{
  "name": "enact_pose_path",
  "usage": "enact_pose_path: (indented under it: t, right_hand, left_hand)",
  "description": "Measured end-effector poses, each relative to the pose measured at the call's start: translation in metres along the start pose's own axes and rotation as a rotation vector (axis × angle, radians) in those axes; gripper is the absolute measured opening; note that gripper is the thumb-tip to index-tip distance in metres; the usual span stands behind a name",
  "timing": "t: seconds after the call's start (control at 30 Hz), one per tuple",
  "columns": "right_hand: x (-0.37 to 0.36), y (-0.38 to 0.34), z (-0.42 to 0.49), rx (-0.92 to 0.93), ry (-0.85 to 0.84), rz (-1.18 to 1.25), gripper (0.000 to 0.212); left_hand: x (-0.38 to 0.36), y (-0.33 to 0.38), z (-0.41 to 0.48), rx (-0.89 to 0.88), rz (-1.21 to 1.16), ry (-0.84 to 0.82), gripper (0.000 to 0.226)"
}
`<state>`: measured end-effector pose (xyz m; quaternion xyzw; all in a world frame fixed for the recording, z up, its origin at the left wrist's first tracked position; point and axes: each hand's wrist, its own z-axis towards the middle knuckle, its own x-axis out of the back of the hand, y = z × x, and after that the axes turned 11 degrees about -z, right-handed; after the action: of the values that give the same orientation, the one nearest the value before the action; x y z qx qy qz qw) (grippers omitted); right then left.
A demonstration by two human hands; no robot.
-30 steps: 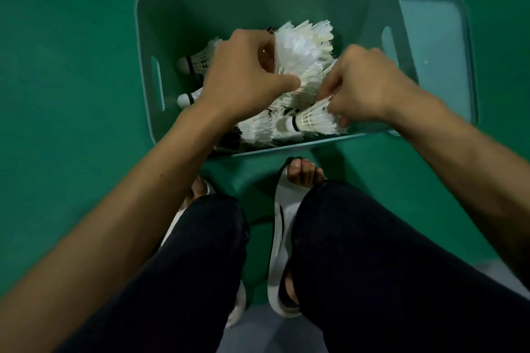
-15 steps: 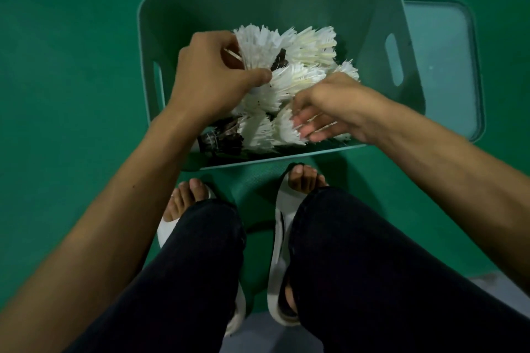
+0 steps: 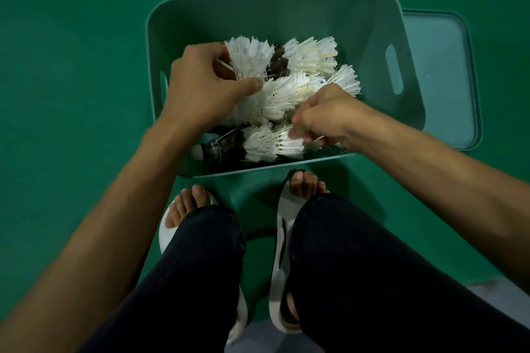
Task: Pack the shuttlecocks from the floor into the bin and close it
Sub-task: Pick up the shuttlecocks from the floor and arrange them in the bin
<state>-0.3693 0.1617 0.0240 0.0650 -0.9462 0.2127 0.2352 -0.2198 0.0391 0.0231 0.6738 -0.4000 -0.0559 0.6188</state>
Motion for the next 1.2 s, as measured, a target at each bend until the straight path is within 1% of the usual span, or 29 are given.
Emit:
enact_pose_path:
  t: [0.13,0.23,0.33,0.4,0.47,0.53,0.57,0.67,0.7,0.77,0.83,0.9,0.93,0.97,1.0,1.07,1.13,1.2]
  right_hand:
    - [-0.004,-0.004,0.003,-0.019,-0.037,0.051,0.014]
    - [-0.013,-0.012,0.007,0.002,-0.044,0.034,0.015]
    - [-0.009,-0.016,0.008,0.055,-0.037,-0.034,0.020]
    - [0.008,-0.018,0.000,0.088,-0.039,-0.107,0.022]
    - [0.032,-0.021,-0.018,0.122,-0.003,-0.208,0.019]
    - [0.059,-0.022,-0.041,0.164,0.080,-0.312,0.019]
    - [0.070,-0.023,-0.053,0.201,0.114,-0.324,0.021]
    - [0.077,-0.025,-0.073,0.323,0.172,-0.198,0.034]
    - [0.071,-0.025,-0.070,0.337,0.199,-0.172,0.034]
    - [0.054,-0.024,-0.057,0.323,0.291,-0.207,0.026]
    - [0.045,-0.022,-0.047,0.305,0.362,-0.229,0.019]
    - [0.046,-0.015,-0.044,0.263,0.376,-0.247,0.016]
    - [0.049,-0.009,-0.044,0.227,0.379,-0.299,0.015]
    - [0.051,-0.003,-0.043,0.185,0.375,-0.362,0.014]
    - [0.051,0.001,-0.042,0.136,0.350,-0.422,0.014]
    - [0.045,0.004,-0.039,0.039,0.238,-0.482,0.014]
    - [0.036,0.005,-0.034,-0.007,0.157,-0.434,0.013]
    - [0.026,0.009,-0.024,0.020,0.117,-0.365,0.014]
  left_hand:
    - [0.003,0.001,0.001,-0.023,0.018,0.008,0.038]
    - [0.002,0.005,0.001,-0.041,0.045,-0.007,0.033]
    - [-0.002,0.011,-0.002,-0.076,0.077,-0.036,0.028]
    - [-0.005,0.015,-0.005,-0.113,0.104,-0.066,0.029]
    - [-0.010,0.018,-0.007,-0.145,0.119,-0.094,0.031]
    - [-0.016,0.021,-0.009,-0.166,0.131,-0.123,0.034]
    - [-0.019,0.024,-0.010,-0.175,0.138,-0.141,0.035]
    - [-0.032,0.030,-0.012,-0.219,0.141,-0.177,0.035]
    - [-0.037,0.032,-0.013,-0.236,0.138,-0.188,0.032]
    - [-0.043,0.032,-0.014,-0.258,0.157,-0.210,0.028]
    - [-0.044,0.028,-0.014,-0.255,0.200,-0.231,0.031]
    - [-0.039,0.022,-0.012,-0.236,0.233,-0.236,0.044]
    - [-0.035,0.018,-0.011,-0.221,0.251,-0.229,0.047]
    - [-0.031,0.015,-0.009,-0.205,0.279,-0.216,0.044]
    - [-0.028,0.011,-0.007,-0.182,0.319,-0.206,0.036]
    - [-0.024,0.007,-0.006,-0.130,0.402,-0.209,0.021]
    - [-0.024,0.006,-0.007,-0.090,0.446,-0.229,0.016]
    - [-0.026,0.007,-0.009,-0.074,0.470,-0.258,0.017]
